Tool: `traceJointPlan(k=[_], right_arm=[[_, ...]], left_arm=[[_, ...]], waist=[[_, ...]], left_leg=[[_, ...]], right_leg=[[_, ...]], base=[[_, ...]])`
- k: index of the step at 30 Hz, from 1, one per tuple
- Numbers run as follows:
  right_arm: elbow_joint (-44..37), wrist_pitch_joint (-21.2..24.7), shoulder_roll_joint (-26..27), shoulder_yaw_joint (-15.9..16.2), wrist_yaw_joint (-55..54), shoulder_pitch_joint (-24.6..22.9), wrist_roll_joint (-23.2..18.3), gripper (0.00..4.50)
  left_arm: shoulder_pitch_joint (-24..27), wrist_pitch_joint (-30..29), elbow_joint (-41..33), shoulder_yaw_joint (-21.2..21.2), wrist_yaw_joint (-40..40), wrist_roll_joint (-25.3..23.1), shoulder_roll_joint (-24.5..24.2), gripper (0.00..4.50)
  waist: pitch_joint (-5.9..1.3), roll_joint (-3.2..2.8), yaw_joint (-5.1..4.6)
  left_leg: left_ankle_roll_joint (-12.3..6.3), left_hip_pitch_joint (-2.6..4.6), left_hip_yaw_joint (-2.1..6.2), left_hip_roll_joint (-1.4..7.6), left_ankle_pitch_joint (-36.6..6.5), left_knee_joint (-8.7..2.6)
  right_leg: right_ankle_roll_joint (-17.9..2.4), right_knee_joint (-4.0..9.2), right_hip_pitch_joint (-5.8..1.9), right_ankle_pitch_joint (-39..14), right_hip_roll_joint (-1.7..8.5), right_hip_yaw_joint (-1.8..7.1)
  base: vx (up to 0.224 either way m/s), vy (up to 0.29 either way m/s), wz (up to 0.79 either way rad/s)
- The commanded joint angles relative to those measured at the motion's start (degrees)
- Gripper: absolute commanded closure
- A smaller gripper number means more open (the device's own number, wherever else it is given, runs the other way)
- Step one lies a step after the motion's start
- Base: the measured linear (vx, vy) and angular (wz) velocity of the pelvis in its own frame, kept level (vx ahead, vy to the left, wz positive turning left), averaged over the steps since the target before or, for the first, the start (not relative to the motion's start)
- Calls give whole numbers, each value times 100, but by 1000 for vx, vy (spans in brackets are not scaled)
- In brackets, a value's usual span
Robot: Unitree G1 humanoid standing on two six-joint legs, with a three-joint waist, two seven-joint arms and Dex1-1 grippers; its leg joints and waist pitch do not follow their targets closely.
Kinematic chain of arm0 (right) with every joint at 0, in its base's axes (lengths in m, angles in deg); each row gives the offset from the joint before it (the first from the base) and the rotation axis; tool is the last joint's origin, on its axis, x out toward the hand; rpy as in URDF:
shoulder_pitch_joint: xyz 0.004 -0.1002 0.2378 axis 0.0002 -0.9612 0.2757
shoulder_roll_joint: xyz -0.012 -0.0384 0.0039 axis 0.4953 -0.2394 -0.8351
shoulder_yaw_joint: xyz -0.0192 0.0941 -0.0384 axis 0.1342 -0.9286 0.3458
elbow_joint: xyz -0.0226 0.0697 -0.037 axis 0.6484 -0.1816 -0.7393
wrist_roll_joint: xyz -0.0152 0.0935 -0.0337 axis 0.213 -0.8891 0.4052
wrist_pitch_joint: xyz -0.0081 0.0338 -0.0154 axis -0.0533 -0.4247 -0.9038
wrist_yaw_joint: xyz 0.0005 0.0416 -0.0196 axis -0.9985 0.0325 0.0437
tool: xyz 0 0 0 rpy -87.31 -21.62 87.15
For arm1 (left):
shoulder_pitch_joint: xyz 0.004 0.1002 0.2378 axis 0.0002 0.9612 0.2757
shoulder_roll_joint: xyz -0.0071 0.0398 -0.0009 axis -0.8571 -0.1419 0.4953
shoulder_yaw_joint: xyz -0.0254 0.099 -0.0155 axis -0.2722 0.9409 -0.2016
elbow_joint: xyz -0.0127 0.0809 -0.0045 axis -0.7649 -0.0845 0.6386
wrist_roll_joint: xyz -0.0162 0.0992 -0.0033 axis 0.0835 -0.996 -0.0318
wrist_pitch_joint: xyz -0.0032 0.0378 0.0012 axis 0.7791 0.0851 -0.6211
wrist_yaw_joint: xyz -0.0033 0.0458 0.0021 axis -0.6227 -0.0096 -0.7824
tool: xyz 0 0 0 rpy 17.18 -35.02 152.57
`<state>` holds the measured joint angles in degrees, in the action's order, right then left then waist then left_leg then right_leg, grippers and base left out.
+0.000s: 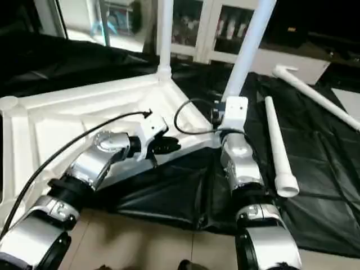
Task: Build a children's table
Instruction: Insert table leg to table base
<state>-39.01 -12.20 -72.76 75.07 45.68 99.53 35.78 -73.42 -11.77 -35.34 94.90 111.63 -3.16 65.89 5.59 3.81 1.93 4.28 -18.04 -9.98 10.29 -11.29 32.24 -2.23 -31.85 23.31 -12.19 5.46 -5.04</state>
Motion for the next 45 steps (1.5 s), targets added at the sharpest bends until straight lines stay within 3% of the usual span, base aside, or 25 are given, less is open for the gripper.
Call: traceJointPlan(k=[1, 3, 5, 10, 14, 19, 25, 27, 30, 32, 34, 40, 42, 45], right_arm=[[489, 386, 15, 55, 152, -351, 74, 267], [478, 387, 12, 43, 169, -352, 83, 267], [447, 395, 8, 21, 244, -349, 80, 267], [372, 451, 10, 15, 340, -361, 60, 267], [303, 474, -3, 31, 381, -389, 74, 267], [239, 510, -3, 25, 420, -419, 91, 267], [167, 555, 13, 5, 440, -450, 105, 267], [154, 560, 18, 3, 439, -453, 107, 267], [125, 563, 31, -3, 433, -465, 110, 267], [108, 568, 36, -12, 427, -471, 108, 267], [96, 572, 37, -17, 424, -475, 111, 267], [70, 602, 27, -34, 427, -472, 122, 267], [86, 605, 27, -34, 426, -455, 127, 267], [112, 607, 28, -32, 429, -436, 134, 267]], left_arm=[[-32, -71, -49, 33, -30, -27, 167, 324], [-57, -95, -33, 38, -70, -33, 195, 314], [-140, -192, 18, 109, -115, -80, 254, 286], [-335, -389, 289, 253, -284, -247, 336, 252], [-521, -621, 631, 308, -660, -504, 405, 217], [-510, -893, 787, 329, -815, -555, 464, 169], [-509, -1196, 913, 217, -1007, -514, 573, 128], [-518, -1233, 933, 197, -1089, -540, 583, 158], [-498, -1240, 982, 119, -1379, -604, 552, 165], [-423, -1237, 935, 147, -1430, -659, 482, 204], [-342, -1272, 859, 228, -1381, -719, 414, 206], [17, -1576, 317, 373, -1008, -656, 320, 247], [187, -1719, -147, 422, -717, -484, 304, 281], [218, -1713, -157, 570, -708, -598, 247, 290]], waist=[[-261, -59, -95], [-276, -80, -115], [-294, -55, -119], [-320, -34, -157], [-332, 2, -165], [-357, 7, -145], [-348, 8, -160], [-350, 14, -162], [-347, 22, -167], [-348, 27, -162], [-346, 24, -160], [-360, 21, -168], [-360, 40, -176], [-357, 23, -183]], left_leg=[[8, 74, 152, 244, -3179, -513], [-20, 23, 168, 266, -3016, -532], [-46, -21, 155, 269, -2744, -538], [-137, -19, 96, 252, -2340, -503], [-218, -12, 73, 229, -2272, -479], [-299, -63, 73, 234, -1896, -468], [-267, -55, 77, 230, -2119, -475], [-271, -47, 82, 226, -2172, -474], [-283, -60, 93, 215, -2218, -477], [-297, -57, 99, 216, -2215, -478], [-301, -65, 105, 221, -2200, -484], [-271, -96, 101, 243, -2065, -491], [-243, -87, 95, 245, -2116, -493], [-190, -56, 101, 240, -2350, -494]], right_leg=[[-286, 532, -104, -2731, 314, 184], [-304, 520, -157, -2516, 338, 190], [-430, 479, -185, -2126, 348, 225], [-718, 412, -189, -1652, 331, 286], [-706, 444, -169, -1953, 309, 307], [-778, 416, -204, -1788, 314, 329], [-744, 443, -181, -1962, 286, 321], [-702, 454, -172, -2038, 284, 317], [-606, 476, -173, -2188, 280, 305], [-550, 490, -166, -2302, 289, 302], [-525, 494, -164, -2332, 291, 299], [-627, 444, -183, -2025, 295, 317], [-663, 440, -177, -2002, 289, 317], [-578, 468, -143, -2204, 274, 306]], base=[[0, 0, 0], [0, 0, 0], [0, 0, 0], [0, 0, 0], [0, 0, 0], [0, 0, 0], [0, 0, 0], [0, 0, 0], [0, 0, 0], [0, 0, 0], [0, 0, 0], [0, 0, 0], [0, 0, 0], [0, 0, 0]])
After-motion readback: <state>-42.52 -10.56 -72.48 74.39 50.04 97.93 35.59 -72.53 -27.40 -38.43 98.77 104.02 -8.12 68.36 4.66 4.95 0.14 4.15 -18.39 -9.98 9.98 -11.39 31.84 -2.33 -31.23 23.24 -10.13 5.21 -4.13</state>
